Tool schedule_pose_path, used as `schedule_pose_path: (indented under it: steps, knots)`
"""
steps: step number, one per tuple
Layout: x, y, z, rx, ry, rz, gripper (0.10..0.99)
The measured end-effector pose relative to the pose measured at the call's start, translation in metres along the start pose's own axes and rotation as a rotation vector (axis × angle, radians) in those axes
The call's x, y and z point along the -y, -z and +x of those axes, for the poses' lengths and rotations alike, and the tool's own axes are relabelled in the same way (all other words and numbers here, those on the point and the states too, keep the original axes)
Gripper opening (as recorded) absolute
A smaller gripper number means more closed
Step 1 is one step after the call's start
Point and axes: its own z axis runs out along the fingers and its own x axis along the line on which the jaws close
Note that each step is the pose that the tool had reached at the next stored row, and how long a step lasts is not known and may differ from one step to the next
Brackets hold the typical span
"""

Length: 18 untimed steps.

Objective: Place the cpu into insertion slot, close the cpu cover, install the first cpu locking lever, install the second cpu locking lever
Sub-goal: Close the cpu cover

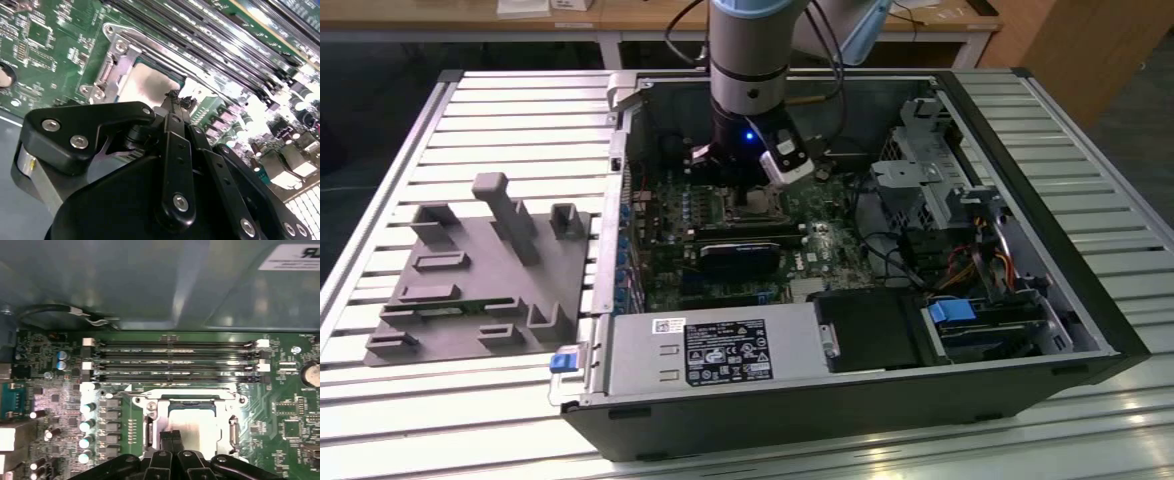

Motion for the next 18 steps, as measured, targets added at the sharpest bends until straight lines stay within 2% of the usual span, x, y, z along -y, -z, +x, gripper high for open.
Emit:
schedule_pose_path:
  steps: [7, 11, 18]
  knots:
    - [-0.0002, -0.0001, -0.0138, -0.0024, 0.0, 0.0, 0.102]
    - [-0.0004, 0.0015, -0.0156, -0.0024, 0.0, 0.0, 0.102]
    - [-0.002, 0.0172, -0.0158, -0.0024, 0.0, 0.0, 0.102]
